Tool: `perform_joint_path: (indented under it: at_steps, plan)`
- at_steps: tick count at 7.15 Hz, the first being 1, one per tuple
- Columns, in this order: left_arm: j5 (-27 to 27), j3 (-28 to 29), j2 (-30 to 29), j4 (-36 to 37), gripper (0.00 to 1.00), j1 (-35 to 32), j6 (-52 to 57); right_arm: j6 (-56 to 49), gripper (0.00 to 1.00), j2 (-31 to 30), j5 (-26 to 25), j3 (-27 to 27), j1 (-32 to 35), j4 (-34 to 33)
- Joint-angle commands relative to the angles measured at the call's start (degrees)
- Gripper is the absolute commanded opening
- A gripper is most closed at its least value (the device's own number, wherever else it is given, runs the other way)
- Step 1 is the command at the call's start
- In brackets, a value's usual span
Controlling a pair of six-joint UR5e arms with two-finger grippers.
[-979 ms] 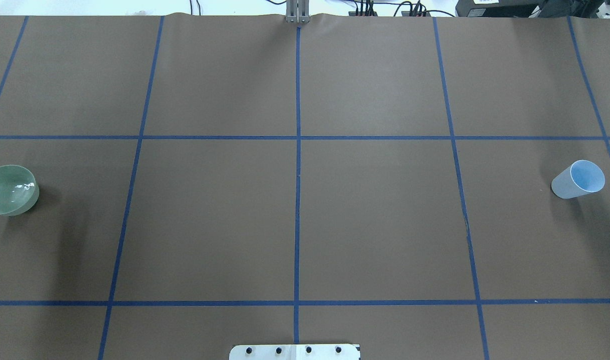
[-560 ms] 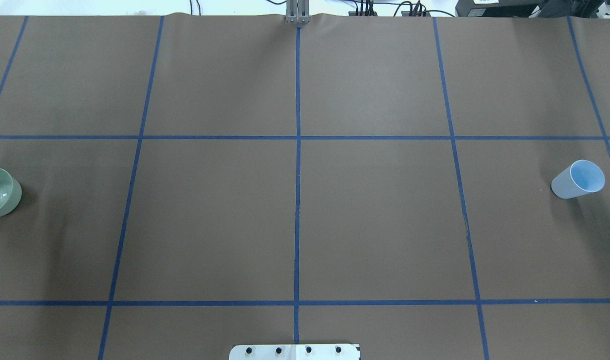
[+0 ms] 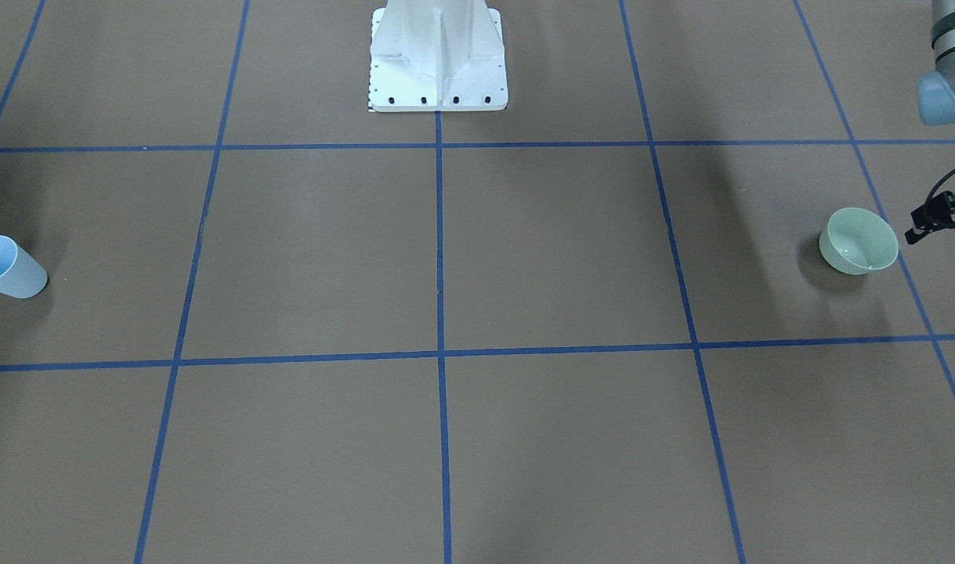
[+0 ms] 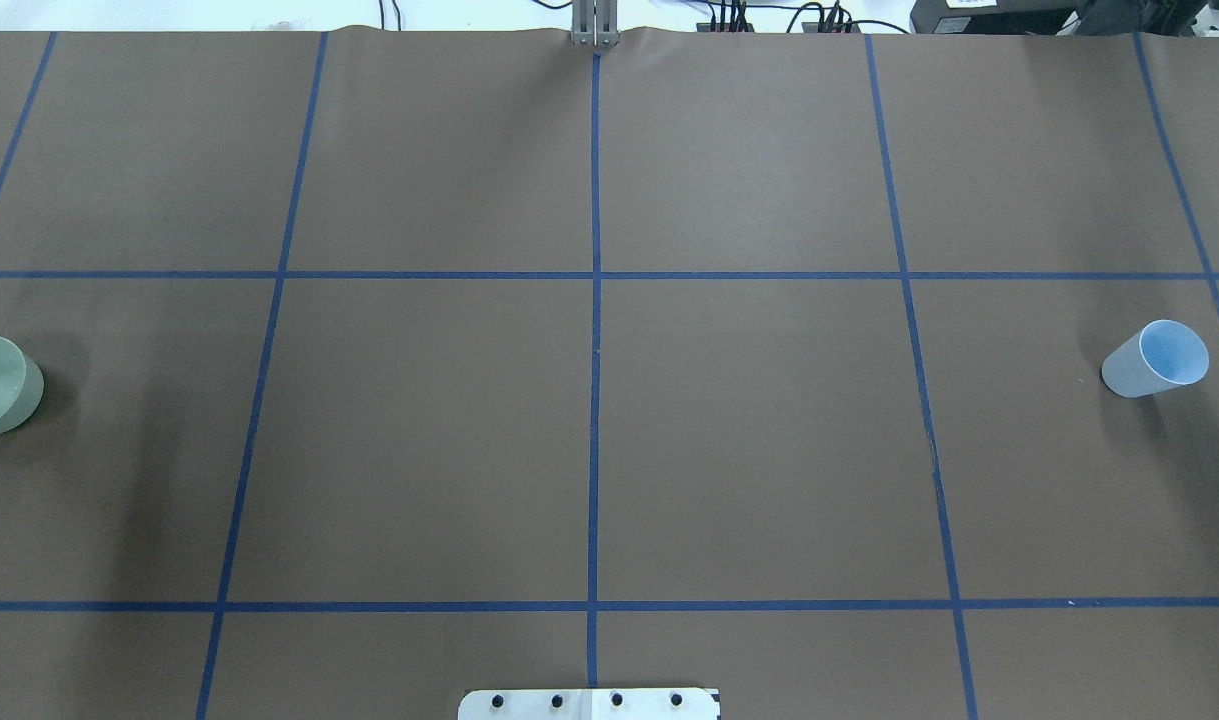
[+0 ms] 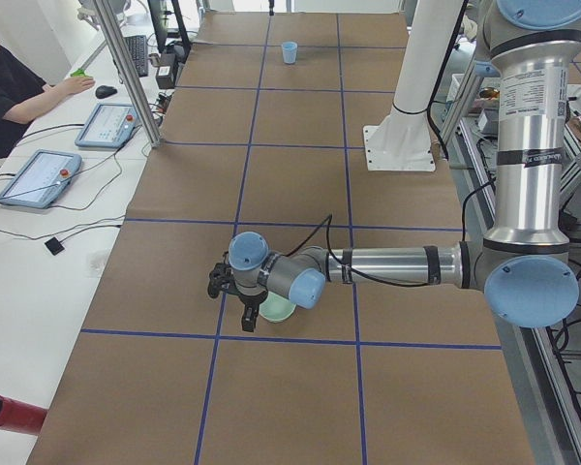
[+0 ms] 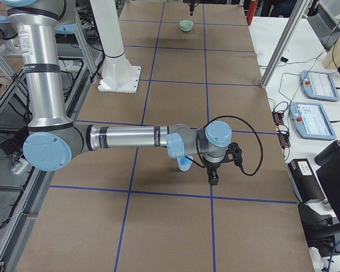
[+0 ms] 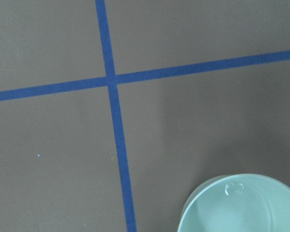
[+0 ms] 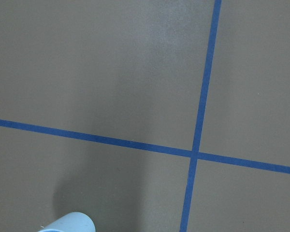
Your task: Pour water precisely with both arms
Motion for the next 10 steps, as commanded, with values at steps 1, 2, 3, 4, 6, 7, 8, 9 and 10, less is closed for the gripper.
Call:
perform_joint_path:
  at_steps: [1,2,3,4,6,7,8,9,10]
  plan:
    - [0.52,-5.11,-8.09,16.95,1.00,-2.60,5.82,0.00,0.99,0.00,0.22,0.01,1.60,0.00]
    - [0.53,-4.95,-10.74,21.80,1.00,-6.37,11.42,0.00,0.99,-0.26,0.13,-0.16,2.13,0.00]
    - [0.53,-3.99,-13.90,28.03,1.00,-12.32,20.09,-0.09,0.99,-0.88,-0.48,-0.60,2.31,0.17]
    - [0.26,-1.11,-14.36,29.66,1.00,-16.64,28.36,-0.09,0.99,-1.49,-3.62,-0.95,2.31,0.18]
    - [0.26,-0.02,-8.17,28.36,1.00,-17.83,30.29,-0.09,0.99,-1.15,-4.71,0.71,3.10,-0.52]
    - [-0.26,-0.46,-5.43,23.66,1.00,-17.92,29.33,0.00,0.99,-3.76,-1.05,3.58,4.06,-1.05]
    - [-0.18,-1.33,-1.84,19.34,1.00,-17.83,29.15,0.00,0.99,-8.05,0.99,8.92,4.24,-2.62]
    - [-0.18,-1.34,-1.10,14.17,1.00,-17.83,28.80,0.00,0.99,-9.92,1.01,11.24,4.42,-4.03]
    - [0.17,-0.82,-1.44,13.68,1.00,-17.57,27.92,0.00,0.99,-10.37,1.10,11.43,4.68,-5.00]
